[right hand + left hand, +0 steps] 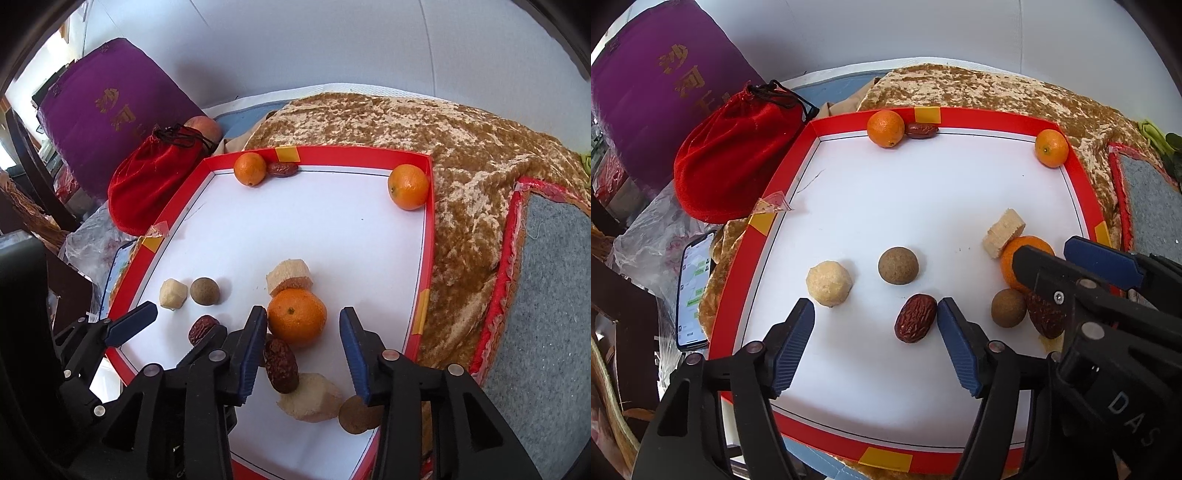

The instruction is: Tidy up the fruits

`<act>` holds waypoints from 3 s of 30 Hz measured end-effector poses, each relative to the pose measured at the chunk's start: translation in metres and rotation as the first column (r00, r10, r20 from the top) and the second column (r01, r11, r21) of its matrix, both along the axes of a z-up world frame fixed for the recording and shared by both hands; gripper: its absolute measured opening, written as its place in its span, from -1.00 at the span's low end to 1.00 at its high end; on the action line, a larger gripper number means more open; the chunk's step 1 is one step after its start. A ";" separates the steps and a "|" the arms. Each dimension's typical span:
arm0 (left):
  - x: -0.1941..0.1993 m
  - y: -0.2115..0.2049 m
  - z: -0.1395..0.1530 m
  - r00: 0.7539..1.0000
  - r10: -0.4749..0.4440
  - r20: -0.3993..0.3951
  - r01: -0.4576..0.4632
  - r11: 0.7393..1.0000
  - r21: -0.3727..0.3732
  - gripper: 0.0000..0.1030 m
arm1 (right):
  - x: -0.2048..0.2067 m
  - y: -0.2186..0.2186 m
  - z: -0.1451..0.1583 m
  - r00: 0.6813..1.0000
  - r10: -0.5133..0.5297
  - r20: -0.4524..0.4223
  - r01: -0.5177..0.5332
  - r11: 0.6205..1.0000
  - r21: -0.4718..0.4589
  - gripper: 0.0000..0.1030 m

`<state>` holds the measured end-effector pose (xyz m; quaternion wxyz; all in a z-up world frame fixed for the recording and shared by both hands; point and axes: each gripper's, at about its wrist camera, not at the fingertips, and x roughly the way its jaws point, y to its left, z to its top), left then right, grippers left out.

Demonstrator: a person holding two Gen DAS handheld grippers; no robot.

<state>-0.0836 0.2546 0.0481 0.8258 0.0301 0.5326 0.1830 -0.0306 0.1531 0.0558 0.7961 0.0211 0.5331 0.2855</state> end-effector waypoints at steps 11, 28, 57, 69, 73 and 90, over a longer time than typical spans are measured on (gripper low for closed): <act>-0.007 0.014 0.009 0.998 0.052 0.033 -0.053 0.999 0.002 0.34 | -0.003 -0.009 0.024 0.999 -0.022 0.041 0.020 0.999 0.044 0.01; -0.049 0.030 0.052 0.973 0.117 0.200 -0.132 0.989 0.064 0.44 | -0.028 -0.041 0.071 0.986 -0.028 0.166 0.017 0.998 0.067 0.13; -0.110 0.010 0.112 0.839 0.101 0.535 -0.119 0.993 0.000 0.70 | -0.122 -0.084 0.107 0.909 0.032 0.416 -0.074 0.994 0.085 0.42; -0.119 0.007 0.116 0.833 0.093 0.545 -0.125 0.992 0.022 0.70 | -0.131 -0.075 0.113 0.874 0.047 0.484 -0.095 0.993 0.075 0.57; -0.126 0.009 0.115 0.829 0.108 0.549 -0.139 0.990 0.015 0.70 | -0.135 -0.072 0.112 0.868 0.060 0.492 -0.104 0.992 0.063 0.57; -0.150 0.007 0.115 0.810 0.124 0.573 -0.164 0.986 0.019 0.71 | -0.147 -0.065 0.115 0.845 0.089 0.528 -0.138 0.989 0.054 0.60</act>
